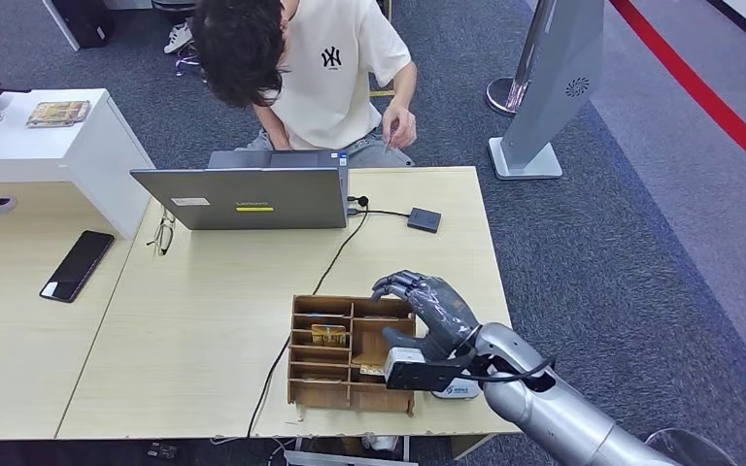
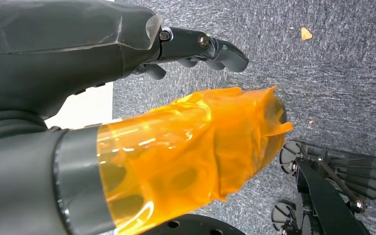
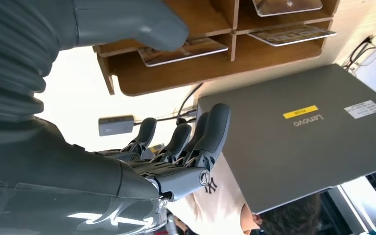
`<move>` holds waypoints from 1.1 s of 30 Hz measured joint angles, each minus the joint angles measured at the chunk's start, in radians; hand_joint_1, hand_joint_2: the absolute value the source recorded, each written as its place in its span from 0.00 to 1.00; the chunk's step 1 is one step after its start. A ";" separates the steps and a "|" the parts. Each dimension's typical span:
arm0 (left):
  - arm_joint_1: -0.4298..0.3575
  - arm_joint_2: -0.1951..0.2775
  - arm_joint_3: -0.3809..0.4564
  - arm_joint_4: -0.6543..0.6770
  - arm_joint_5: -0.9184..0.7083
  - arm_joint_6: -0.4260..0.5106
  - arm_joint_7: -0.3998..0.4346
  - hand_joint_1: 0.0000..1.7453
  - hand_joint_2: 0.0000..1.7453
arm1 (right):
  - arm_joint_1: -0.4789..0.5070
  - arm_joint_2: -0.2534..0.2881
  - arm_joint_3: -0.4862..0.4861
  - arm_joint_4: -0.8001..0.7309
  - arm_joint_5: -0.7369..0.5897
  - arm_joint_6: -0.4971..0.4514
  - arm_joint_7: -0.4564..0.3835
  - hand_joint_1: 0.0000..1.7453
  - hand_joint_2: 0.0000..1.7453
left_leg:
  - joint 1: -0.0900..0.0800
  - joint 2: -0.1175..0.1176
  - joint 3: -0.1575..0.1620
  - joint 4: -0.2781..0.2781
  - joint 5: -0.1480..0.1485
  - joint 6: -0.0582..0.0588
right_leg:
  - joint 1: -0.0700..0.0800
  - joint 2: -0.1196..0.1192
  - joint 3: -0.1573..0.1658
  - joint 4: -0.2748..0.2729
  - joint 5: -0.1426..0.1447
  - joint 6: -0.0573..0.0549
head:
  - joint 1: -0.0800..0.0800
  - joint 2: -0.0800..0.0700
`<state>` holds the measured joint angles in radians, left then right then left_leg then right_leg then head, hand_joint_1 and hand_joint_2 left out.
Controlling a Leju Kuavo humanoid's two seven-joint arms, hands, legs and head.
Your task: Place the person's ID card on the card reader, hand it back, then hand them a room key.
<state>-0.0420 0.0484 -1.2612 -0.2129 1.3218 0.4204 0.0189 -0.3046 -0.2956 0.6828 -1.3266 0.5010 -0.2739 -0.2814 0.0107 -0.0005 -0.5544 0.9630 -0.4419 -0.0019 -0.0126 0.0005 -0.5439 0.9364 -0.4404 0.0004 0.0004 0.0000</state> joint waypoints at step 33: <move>0.000 0.000 0.010 0.006 0.005 -0.017 0.002 0.00 0.00 | 0.013 -0.049 0.016 -0.023 0.026 0.044 0.047 0.42 1.00 | 0.000 0.000 0.000 0.000 0.000 0.000 | 0.000 0.000 0.000 0.000 0.000 0.000 | 0.000 0.000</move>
<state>-0.0420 0.0484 -1.2509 -0.2067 1.3268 0.4037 0.0210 -0.2915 -0.3451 0.6985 -1.3497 0.5275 -0.2299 -0.2346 0.0107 -0.0005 -0.5544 0.9630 -0.4420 -0.0019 -0.0126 0.0005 -0.5440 0.9364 -0.4404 0.0004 0.0003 0.0000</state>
